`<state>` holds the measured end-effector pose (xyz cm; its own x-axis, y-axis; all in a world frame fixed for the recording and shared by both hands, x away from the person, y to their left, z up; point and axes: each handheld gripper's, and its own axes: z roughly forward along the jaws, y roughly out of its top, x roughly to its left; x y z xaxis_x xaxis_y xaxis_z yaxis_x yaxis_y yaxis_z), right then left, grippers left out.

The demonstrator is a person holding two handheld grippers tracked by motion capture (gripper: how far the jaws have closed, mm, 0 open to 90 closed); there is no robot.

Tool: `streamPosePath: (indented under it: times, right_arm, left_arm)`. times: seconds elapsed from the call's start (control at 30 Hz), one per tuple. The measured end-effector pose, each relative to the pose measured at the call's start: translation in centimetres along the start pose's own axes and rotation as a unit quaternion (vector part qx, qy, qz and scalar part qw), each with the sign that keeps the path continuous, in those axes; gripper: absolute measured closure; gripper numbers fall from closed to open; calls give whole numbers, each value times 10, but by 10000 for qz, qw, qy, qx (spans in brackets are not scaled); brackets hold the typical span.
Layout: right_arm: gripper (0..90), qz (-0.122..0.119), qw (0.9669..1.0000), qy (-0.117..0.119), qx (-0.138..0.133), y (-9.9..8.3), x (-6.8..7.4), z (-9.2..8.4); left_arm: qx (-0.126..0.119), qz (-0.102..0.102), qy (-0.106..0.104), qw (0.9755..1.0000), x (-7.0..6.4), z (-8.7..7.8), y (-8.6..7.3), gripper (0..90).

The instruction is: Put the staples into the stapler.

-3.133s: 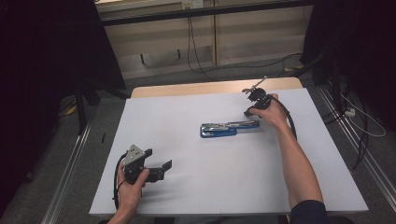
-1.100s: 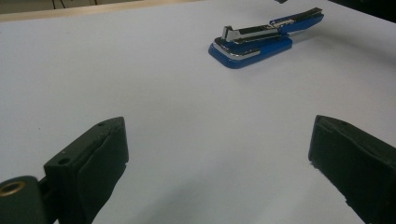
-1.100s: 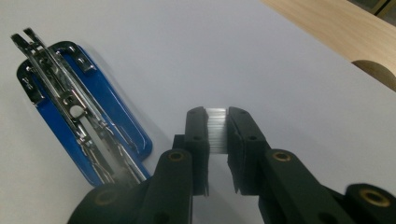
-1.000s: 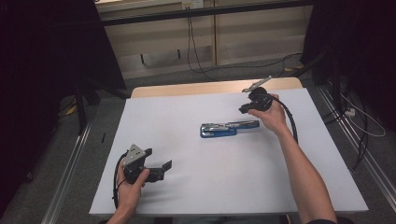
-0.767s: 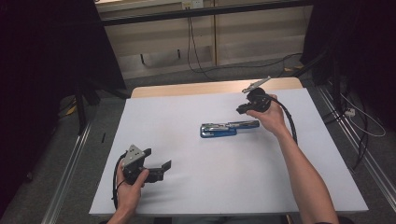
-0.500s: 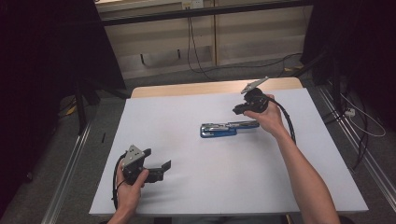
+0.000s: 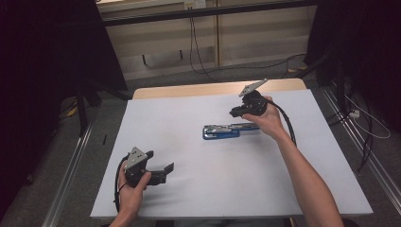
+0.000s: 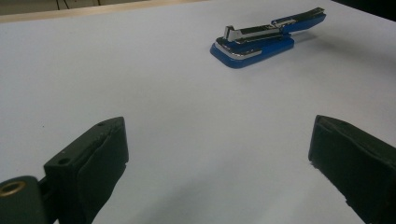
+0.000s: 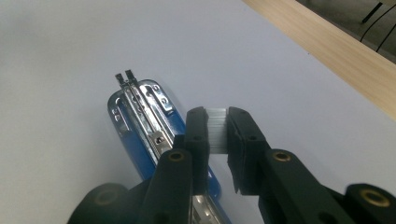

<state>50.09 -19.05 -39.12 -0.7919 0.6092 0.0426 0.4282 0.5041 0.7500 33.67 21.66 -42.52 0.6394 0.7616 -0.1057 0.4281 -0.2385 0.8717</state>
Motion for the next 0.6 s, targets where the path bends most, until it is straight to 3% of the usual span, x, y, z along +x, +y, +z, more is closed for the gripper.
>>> streamPosePath:
  times: [0.6]
  right_arm:
    - [794, -209, 9991, 361, -10, 10, 15, 13]
  left_arm:
    - [30, -17, -18, 10000, 0, -1, -1, 50]
